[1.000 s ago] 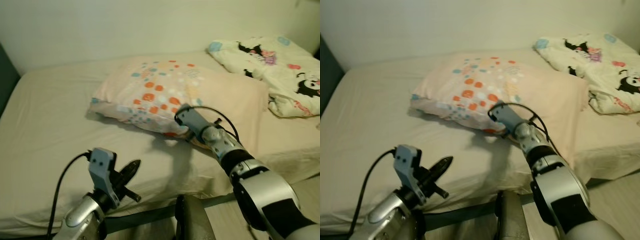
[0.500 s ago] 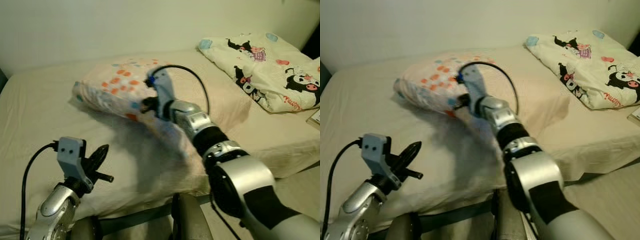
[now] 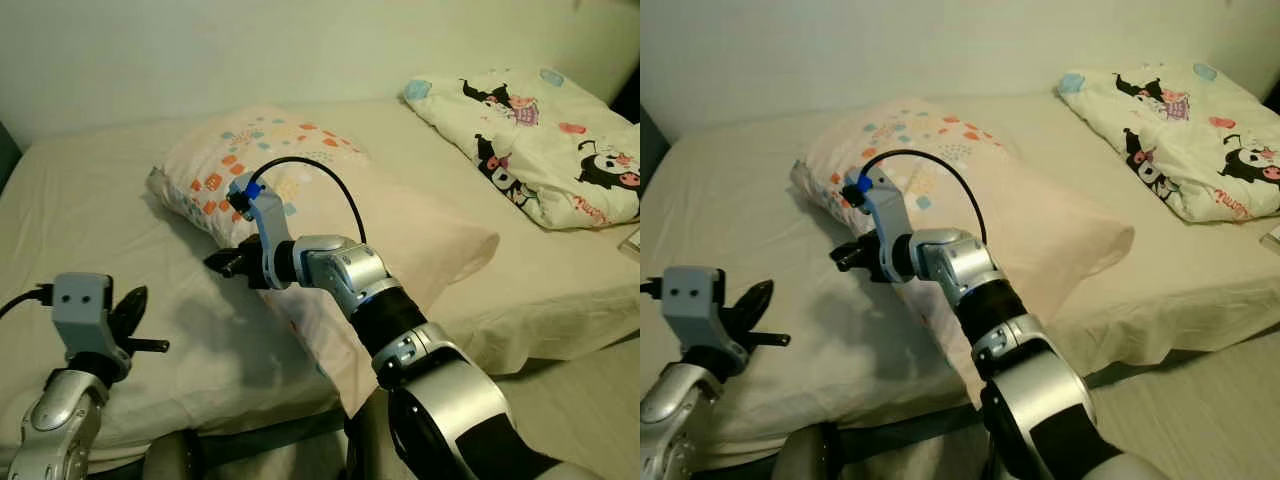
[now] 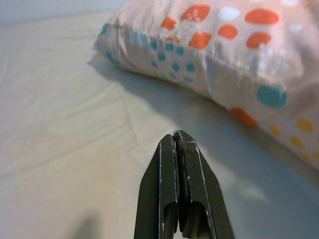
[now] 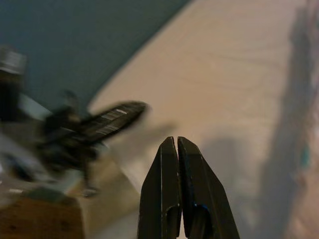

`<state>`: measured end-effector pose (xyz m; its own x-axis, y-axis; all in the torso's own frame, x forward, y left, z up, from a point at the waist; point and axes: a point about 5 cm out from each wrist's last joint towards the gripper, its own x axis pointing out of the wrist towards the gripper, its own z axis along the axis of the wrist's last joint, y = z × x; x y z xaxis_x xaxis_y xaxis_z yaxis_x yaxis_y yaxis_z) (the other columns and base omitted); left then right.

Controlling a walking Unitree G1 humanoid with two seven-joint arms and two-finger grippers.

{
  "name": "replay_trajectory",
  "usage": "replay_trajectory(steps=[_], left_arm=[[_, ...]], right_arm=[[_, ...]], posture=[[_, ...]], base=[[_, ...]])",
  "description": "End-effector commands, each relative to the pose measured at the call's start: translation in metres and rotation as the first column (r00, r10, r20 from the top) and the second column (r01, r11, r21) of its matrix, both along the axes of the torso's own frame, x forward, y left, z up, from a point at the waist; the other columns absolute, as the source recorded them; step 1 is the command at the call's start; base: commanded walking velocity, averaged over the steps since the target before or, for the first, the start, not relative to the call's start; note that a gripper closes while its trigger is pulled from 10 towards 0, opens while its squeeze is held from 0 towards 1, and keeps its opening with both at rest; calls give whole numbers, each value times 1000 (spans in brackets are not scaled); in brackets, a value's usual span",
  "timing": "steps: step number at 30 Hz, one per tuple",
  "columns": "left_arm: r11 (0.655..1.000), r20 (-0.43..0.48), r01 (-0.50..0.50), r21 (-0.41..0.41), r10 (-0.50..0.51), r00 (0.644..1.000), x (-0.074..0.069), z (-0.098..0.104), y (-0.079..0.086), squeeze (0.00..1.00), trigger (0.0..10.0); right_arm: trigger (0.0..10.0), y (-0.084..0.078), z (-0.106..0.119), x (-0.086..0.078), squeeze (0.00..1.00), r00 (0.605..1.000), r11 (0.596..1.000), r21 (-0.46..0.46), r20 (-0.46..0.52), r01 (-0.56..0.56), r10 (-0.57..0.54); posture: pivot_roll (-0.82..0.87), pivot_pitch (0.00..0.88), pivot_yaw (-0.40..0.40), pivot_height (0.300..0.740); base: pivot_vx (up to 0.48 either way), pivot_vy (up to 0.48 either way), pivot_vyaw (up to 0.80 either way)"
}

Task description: Clean up the room

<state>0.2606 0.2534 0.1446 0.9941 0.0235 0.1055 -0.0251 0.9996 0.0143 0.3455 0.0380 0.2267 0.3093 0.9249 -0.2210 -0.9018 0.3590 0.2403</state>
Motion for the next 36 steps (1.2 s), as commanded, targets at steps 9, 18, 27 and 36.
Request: replay_trajectory(steps=[9, 18, 27, 36], left_arm=[[999, -142, -44, 10, 45, 989, 6, -26, -2, 24, 10000], [921, -145, 62, -384, -126, 981, 25, -44, -41, 1000, 10000], [746, -72, 162, -646, -271, 960, 50, -52, -71, 1000, 10000], [594, 38, 312, -741, -427, 904, 52, -51, -108, 1000, 10000]], right_arm=[[10000, -77, 18, 50, 0, 816, 882, -37, 400, 470, -418], [10000, -209, 2, 68, 0, 403, 444, -25, 468, 895, -786], [10000, -259, -7, 63, 1000, 303, 339, 72, 308, 938, -902], [10000, -232, -8, 47, 1000, 647, 694, 15, 347, 720, -679]], posture=[[-40, 171, -77, 556], [-47, 178, -67, 556], [-57, 194, -59, 556], [-77, 198, -53, 556]], base=[[0, 0, 0], [0, 0, 0], [0, 0, 0], [0, 0, 0]])
